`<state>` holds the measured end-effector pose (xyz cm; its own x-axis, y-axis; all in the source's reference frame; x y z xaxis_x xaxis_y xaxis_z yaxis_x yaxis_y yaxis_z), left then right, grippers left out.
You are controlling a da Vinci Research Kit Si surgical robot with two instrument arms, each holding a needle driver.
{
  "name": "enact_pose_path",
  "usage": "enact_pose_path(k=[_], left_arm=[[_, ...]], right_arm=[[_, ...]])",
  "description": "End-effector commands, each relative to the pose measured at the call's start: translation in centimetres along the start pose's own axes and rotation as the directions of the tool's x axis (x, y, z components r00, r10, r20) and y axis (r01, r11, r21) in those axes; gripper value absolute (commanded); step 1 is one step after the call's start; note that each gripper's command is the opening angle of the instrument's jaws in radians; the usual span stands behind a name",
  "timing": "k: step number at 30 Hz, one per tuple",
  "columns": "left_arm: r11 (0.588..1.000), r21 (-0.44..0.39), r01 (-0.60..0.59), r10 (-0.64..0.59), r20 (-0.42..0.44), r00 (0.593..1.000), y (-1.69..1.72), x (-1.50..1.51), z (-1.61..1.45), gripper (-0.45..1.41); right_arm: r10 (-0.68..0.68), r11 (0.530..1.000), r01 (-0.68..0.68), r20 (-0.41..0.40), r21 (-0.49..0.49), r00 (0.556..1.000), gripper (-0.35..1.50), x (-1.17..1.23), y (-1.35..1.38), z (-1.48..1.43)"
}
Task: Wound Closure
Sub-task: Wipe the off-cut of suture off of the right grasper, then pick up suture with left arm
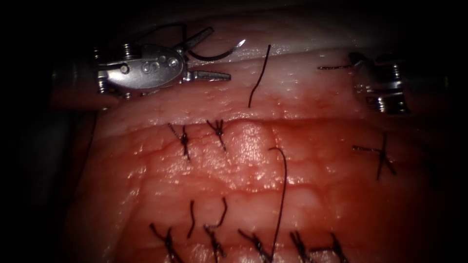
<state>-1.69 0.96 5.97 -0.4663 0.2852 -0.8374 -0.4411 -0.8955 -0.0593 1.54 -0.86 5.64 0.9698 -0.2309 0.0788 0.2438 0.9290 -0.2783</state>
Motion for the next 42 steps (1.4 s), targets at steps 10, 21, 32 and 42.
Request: enact_pose_path(k=[10, 21, 32, 42], left_arm=[[1.0, 0.0, -0.001, 0.001, -0.002, 1.0, 0.0, -0.01, 0.07, 0.39], [1.0, 0.0, -0.002, 0.002, -0.002, 1.0, 0.0, -0.02, 0.07, 0.39], [1.0, -0.002, -0.003, 0.003, -0.004, 1.0, 0.0, -0.02, 0.07, 0.37], [1.0, -0.021, -0.002, 0.002, -0.027, 1.0, 0.0, -0.01, 0.07, 0.19]], right_arm=[[-0.31, 0.95, 0.313, 0.094, -0.019, 0.946, 1.38, 0.59, -0.23, 0.22], [-0.441, 0.897, 0.423, 0.342, 0.129, 0.83, 1.06, 0.56, -0.74, 0.52], [-0.313, 0.949, 0.295, 0.405, 0.11, 0.859, 1.3, -0.21, -0.79, 0.74], [0.069, 0.997, -0.072, 0.415, -0.007, 0.907, 1.3, -0.49, -0.42, 0.38]])
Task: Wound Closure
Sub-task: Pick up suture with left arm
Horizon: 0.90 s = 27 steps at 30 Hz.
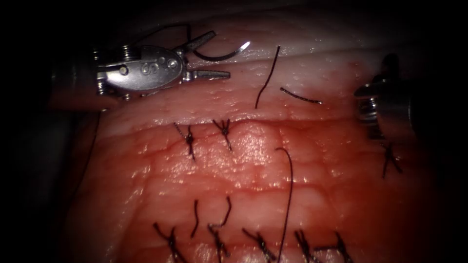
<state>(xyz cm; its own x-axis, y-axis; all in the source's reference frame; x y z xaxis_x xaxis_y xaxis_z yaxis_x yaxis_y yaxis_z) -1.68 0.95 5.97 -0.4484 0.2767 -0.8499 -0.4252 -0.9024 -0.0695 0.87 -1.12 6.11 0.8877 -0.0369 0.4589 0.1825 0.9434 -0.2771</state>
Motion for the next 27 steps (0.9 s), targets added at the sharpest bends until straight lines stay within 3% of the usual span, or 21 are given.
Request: enact_pose_path(k=[1, 5, 9, 12, 14, 17, 18, 24, 27], left_arm=[[1.0, -0.003, -0.007, 0.007, -0.006, 1.0, -0.01, -0.01, 0.09, 0.15], [1.0, -0.013, -0.013, 0.013, -0.019, 1.0, -0.01, -0.01, 0.09, 0.1], [1.0, -0.017, -0.019, 0.019, -0.025, 1.0, -0.01, -0.01, 0.1, 0.1], [1.0, -0.024, -0.019, 0.018, -0.033, 0.999, 0.0, -0.01, 0.1, 0.1], [1.0, -0.025, -0.019, 0.019, -0.034, 0.999, 0.0, -0.01, 0.1, 0.09], [0.999, -0.026, -0.02, 0.019, -0.035, 0.999, 0.0, -0.01, 0.1, 0.09], [0.999, -0.026, -0.02, 0.019, -0.036, 0.999, 0.0, -0.01, 0.1, 0.09], [0.999, -0.031, -0.02, 0.019, -0.042, 0.999, 0.0, -0.01, 0.1, 0.09], [0.999, -0.037, -0.021, 0.019, -0.049, 0.999, 0.0, -0.01, 0.09, 0.09]], right_arm=[[0.036, 0.999, -0.036, -0.008, -0.011, 0.999, 1.3, 0.05, 0.16, -0.09], [0.151, 0.988, -0.152, -0.048, -0.011, 0.987, 1.28, -0.05, 0.39, -0.34], [0.274, 0.962, -0.265, -0.188, 0.072, 0.943, 1.18, -0.17, 0.59, -0.54], [0.37, 0.929, -0.336, -0.343, 0.157, 0.863, 1.04, -0.25, 0.69, -0.69], [0.399, 0.917, -0.366, -0.435, 0.161, 0.807, 1.03, -0.29, 0.72, -0.78], [0.422, 0.906, -0.359, -0.53, 0.224, 0.735, 0.94, -0.33, 0.72, -0.89], [0.422, 0.906, -0.342, -0.58, 0.248, 0.697, 0.79, -0.34, 0.72, -0.93], [0.42, 0.907, -0.297, -0.682, 0.298, 0.599, -0.02, -0.42, 0.68, -1.03], [0.48, 0.87, -0.387, -0.7, 0.305, 0.529, -0.02, -0.42, 0.62, -1.07]])
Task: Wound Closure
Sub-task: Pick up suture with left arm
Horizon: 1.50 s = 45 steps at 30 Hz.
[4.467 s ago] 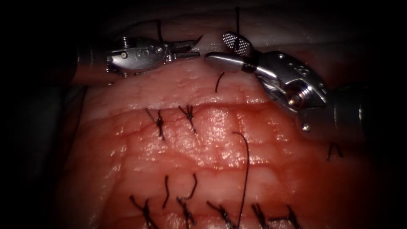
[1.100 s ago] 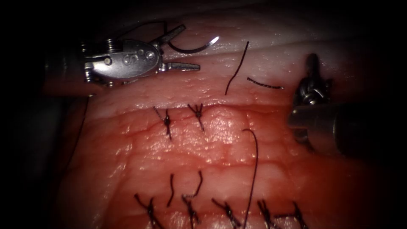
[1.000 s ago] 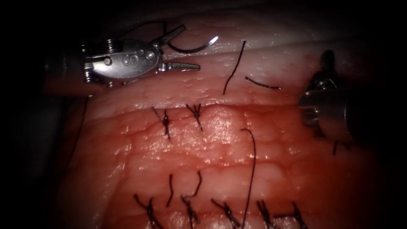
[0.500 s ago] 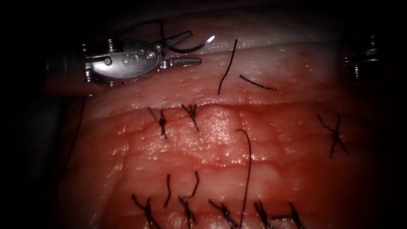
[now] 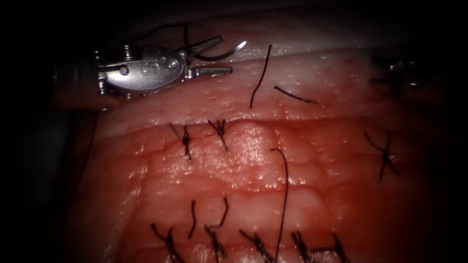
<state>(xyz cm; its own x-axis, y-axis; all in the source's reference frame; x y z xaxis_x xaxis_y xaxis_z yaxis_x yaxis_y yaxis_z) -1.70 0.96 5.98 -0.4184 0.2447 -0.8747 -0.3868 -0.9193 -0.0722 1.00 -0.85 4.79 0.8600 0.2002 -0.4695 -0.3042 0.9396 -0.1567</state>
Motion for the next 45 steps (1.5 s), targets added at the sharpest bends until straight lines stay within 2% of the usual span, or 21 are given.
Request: enact_pose_path(k=[1, 3, 4, 6, 8, 9, 11, 14, 15, 20, 24, 28, 32, 38, 45], left_arm=[[1.0, -0.005, -0.001, 0.001, -0.008, 1.0, 0.0, -0.01, 0.07, 0.09], [1.0, -0.011, -0.002, 0.002, -0.014, 1.0, 0.02, 0.0, 0.05, 0.09], [1.0, -0.014, -0.002, 0.002, -0.018, 1.0, 0.03, 0.01, 0.04, 0.09], [1.0, -0.021, -0.003, 0.002, -0.026, 1.0, 0.05, 0.03, 0.02, 0.09], [1.0, -0.023, -0.004, 0.003, -0.032, 0.999, 0.08, 0.05, -0.01, 0.09], [1.0, -0.027, -0.004, 0.003, -0.032, 0.999, 0.1, 0.06, -0.03, 0.09], [0.999, -0.047, -0.007, 0.006, -0.024, 1.0, 0.16, 0.1, -0.06, 0.09], [0.997, -0.078, -0.012, 0.011, -0.003, 1.0, 0.26, 0.16, -0.1, 0.1], [0.996, -0.089, -0.013, 0.013, 0.005, 1.0, 0.3, 0.18, -0.11, 0.1], [0.986, -0.153, -0.063, 0.069, 0.035, 0.997, 0.52, 0.29, -0.15, 0.1], [0.968, -0.202, -0.148, 0.157, 0.03, 0.987, 0.7, 0.37, -0.18, 0.1], [0.946, -0.223, -0.234, 0.239, -0.007, 0.971, 0.87, 0.44, -0.19, 0.1], [0.914, -0.241, -0.327, 0.321, -0.063, 0.945, 1.08, 0.49, -0.2, 0.1], [0.843, -0.298, -0.447, 0.437, -0.103, 0.893, 1.48, 0.48, -0.18, 0.12], [0.79, -0.305, -0.532, 0.51, -0.156, 0.846, 1.65, 0.59, -0.11, 0.1]], right_arm=[[0.017, 1.0, -0.017, -0.048, -0.009, 0.999, -0.02, 0.01, -0.06, 0.05], [0.039, 0.999, -0.036, -0.165, 0.021, 0.985, -0.02, 0.01, -0.08, 0.03], [0.046, 0.998, -0.035, -0.216, 0.053, 0.975, 0.05, 0.02, -0.09, 0.02], [0.102, 0.99, -0.068, -0.289, 0.128, 0.952, 0.05, 0.02, -0.08, 0.01], [0.17, 0.976, -0.114, -0.324, 0.187, 0.931, 0.05, 0.03, -0.09, 0.0], [0.198, 0.969, -0.135, -0.326, 0.205, 0.924, 0.05, 0.02, -0.1, 0.0], [0.26, 0.949, -0.175, -0.344, 0.261, 0.902, 0.37, 0.02, -0.12, 0.01], [0.338, 0.916, -0.215, -0.363, 0.337, 0.868, 0.49, 0.04, -0.19, 0.03], [0.372, 0.9, -0.239, -0.36, 0.363, 0.855, 0.62, 0.05, -0.22, 0.03], [0.475, 0.84, -0.293, -0.356, 0.457, 0.805, 0.64, 0.13, -0.41, 0.08], [0.517, 0.805, -0.3, -0.358, 0.511, 0.778, 0.82, 0.19, -0.55, 0.11], [0.505, 0.813, -0.286, -0.368, 0.507, 0.781, 1.14, 0.23, -0.65, 0.11], [0.526, 0.804, -0.298, -0.381, 0.515, 0.761, 1.16, 0.25, -0.73, 0.06], [0.538, 0.802, -0.298, -0.411, 0.518, 0.736, 1.02, 0.27, -0.78, -0.08], [0.575, 0.783, -0.333, -0.408, 0.526, 0.709, 1.07, 0.23, -0.77, -0.14]])
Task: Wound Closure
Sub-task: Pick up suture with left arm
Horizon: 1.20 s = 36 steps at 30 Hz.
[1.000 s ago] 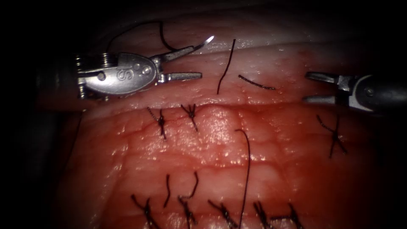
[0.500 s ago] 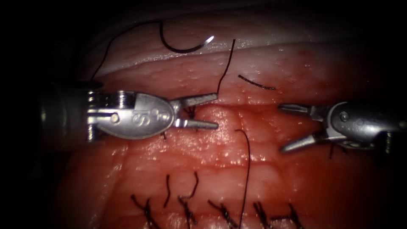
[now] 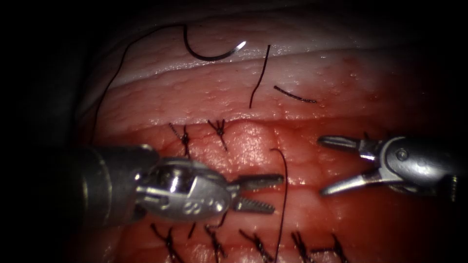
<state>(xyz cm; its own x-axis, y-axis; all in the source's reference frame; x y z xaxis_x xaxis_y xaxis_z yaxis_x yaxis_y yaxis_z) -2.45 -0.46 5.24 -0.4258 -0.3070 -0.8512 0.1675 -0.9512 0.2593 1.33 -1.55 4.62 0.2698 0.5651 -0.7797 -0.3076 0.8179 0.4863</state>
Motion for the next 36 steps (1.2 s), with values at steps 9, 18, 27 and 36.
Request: enact_pose_path(k=[9, 18, 27, 36], left_arm=[[0.995, -0.004, -0.1, 0.1, -0.057, 0.993, 0.08, 0.18, 0.17, 0.14], [0.988, -0.045, -0.148, 0.144, -0.067, 0.987, 0.19, 0.25, 0.16, 0.15], [0.986, -0.075, -0.146, 0.139, -0.099, 0.985, 0.09, 0.28, 0.11, -0.45], [0.989, -0.047, -0.137, 0.127, -0.173, 0.977, -0.26, 0.12, -0.1, -0.45]], right_arm=[[0.019, 1.0, -0.02, -0.04, -0.016, 0.999, 1.24, -0.09, 0.07, 0.02], [0.029, 0.999, -0.03, -0.046, -0.018, 0.999, 1.26, -0.1, 0.07, 0.04], [0.0, 1.0, 0.0, -0.059, -0.008, 0.998, 1.16, -0.09, 0.04, 0.03], [-0.252, 0.967, 0.248, -0.087, -0.054, 0.964, 1.21, 0.07, -0.04, 0.26]])
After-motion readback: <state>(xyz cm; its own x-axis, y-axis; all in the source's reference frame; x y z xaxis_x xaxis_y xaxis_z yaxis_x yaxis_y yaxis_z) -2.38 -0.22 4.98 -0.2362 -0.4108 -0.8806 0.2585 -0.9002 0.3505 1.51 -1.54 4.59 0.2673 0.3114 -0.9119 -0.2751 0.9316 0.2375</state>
